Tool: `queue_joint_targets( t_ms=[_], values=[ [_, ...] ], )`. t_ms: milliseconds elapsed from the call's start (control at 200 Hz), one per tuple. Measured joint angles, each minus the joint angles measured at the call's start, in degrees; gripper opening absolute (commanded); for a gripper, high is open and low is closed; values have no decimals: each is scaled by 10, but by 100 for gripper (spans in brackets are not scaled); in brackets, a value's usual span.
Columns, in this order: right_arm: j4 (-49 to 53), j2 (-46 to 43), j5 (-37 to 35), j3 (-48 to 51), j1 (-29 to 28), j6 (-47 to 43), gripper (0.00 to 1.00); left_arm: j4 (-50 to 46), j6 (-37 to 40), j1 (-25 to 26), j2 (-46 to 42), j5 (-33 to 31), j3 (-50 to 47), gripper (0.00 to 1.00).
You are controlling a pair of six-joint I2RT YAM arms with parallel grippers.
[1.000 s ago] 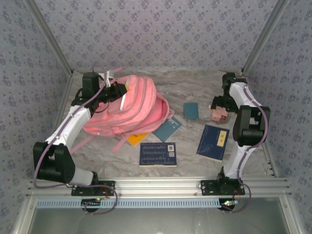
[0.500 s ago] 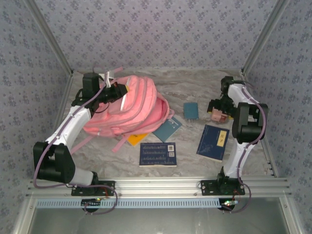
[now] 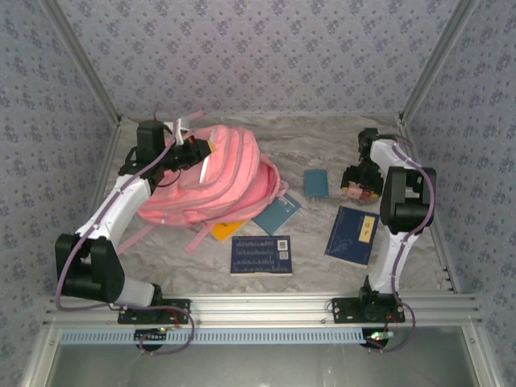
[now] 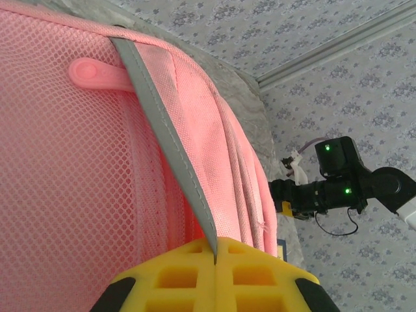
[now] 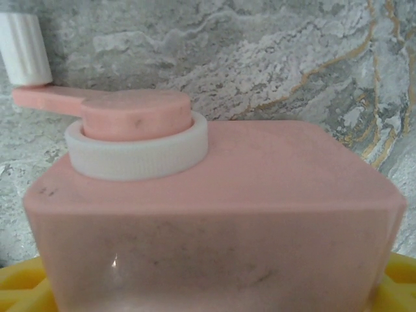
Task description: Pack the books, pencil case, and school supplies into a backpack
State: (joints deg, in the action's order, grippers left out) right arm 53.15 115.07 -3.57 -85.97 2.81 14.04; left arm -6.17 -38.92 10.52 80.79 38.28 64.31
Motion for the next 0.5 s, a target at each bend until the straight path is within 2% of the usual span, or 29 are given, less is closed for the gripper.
queue_joint_targets(
  t_ms=[295, 505],
  values=[
    [-19, -29, 2, 21, -5, 16, 72, 0, 0, 0, 2, 1, 0, 0],
    [-50, -134, 8, 51, -36, 48, 70, -24, 12, 6, 18, 10, 27, 0]
  ],
)
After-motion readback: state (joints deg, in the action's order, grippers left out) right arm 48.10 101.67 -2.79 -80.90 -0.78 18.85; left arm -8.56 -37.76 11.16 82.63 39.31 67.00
